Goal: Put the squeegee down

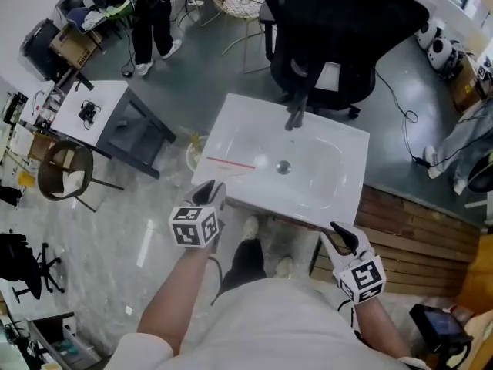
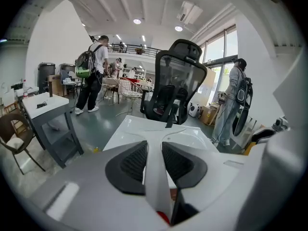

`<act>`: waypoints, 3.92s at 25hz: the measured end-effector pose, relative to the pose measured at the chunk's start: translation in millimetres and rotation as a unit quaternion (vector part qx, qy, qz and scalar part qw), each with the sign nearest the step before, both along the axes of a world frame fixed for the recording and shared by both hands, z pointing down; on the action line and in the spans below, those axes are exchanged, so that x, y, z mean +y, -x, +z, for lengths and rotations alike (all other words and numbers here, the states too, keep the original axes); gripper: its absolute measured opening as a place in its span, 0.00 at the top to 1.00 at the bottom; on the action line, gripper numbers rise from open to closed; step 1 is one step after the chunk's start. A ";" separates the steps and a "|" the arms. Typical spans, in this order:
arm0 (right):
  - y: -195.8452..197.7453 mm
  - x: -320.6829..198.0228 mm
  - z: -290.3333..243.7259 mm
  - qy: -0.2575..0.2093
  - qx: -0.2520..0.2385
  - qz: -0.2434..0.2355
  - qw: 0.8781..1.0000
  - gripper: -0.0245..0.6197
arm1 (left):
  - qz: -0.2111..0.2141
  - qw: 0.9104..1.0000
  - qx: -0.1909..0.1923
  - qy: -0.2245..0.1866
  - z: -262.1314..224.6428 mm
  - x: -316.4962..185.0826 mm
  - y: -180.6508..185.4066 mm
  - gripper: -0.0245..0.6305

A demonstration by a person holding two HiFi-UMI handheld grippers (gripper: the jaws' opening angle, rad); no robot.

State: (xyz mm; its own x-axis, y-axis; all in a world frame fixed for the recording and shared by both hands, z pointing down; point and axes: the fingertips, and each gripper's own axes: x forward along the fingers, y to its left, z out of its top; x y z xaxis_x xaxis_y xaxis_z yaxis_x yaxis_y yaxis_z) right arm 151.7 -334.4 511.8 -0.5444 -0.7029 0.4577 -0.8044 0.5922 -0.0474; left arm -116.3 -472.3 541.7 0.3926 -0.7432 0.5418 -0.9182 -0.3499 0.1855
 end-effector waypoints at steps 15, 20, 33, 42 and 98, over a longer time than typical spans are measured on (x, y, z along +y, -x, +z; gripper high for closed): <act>12.0 -108.5 -4.2 0.022 0.023 0.133 0.991 0.80 | 0.024 0.999 -0.022 0.019 82.4 -211.4 8.8 0.80; 6.0 -109.9 3.3 0.044 0.018 0.190 0.981 0.80 | 0.029 0.998 -0.047 0.028 115.9 -254.7 9.6 0.80; -4.6 -91.2 -3.0 0.056 0.029 0.257 0.964 0.80 | 0.041 0.993 -0.094 0.056 163.5 -281.5 2.7 0.80; -8.4 -83.7 -6.1 0.047 0.035 0.253 0.966 0.80 | 0.040 0.993 -0.100 0.048 159.9 -275.5 3.7 0.72; -22.6 60.5 -23.7 -0.053 0.041 -0.006 0.998 0.96 | 0.294 0.954 0.059 -0.019 -20.4 190.6 -182.9 0.95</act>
